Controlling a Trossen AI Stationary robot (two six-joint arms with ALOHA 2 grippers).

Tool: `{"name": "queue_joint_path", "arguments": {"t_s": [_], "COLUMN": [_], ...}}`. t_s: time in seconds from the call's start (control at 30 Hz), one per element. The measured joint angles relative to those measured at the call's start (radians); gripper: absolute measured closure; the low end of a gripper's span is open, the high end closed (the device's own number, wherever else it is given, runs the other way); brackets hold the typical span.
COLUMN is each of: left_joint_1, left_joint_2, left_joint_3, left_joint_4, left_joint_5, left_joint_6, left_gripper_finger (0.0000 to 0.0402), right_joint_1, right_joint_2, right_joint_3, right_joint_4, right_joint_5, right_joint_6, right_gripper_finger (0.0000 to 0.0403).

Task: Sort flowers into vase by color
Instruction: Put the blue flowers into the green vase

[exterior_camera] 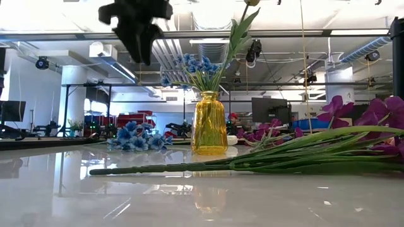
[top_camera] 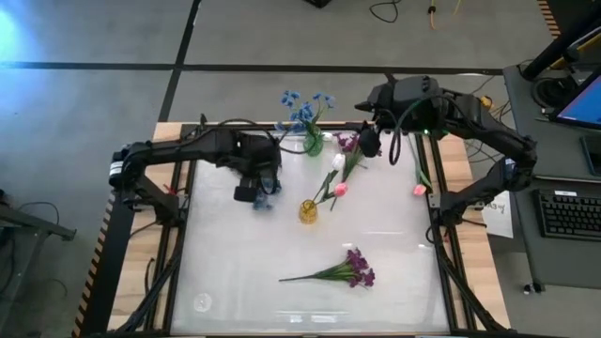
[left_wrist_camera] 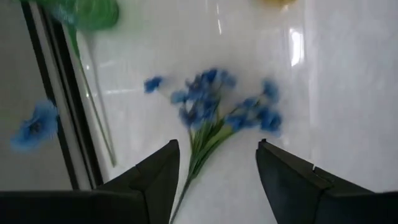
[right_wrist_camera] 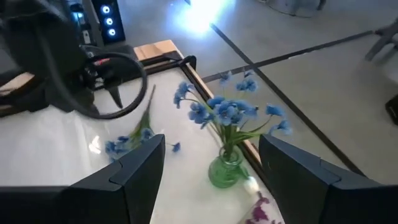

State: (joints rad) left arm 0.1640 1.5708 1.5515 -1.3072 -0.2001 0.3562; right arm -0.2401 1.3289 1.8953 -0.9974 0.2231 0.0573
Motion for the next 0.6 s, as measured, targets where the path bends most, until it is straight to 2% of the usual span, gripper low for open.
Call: {"name": "queue_joint_path", "arguments": {"t_s": [0.27,0.6], "left_joint_1": [0.166,0.252], "left_joint_2": [-0.035,-0.035], "left_joint_3": [-0.207,-0.476], "left_joint_4": [0.054,0.324], "left_joint_5": [0.058,0.053], "left_joint_6": [0.120,0.296], "left_gripper_finger": [0.0223,0.0190], "right_joint_1": [-0.106,-0.169], "right_joint_2": [0.000,0.000], "right_joint_3": [0.000,-0.002], "right_joint_4": [0.000,0.007], "right_joint_5": [-0.124,-0.127], "right_joint_6": [-0.035,0.007], "right_gripper_finger": [0.0154,0.0154]}}
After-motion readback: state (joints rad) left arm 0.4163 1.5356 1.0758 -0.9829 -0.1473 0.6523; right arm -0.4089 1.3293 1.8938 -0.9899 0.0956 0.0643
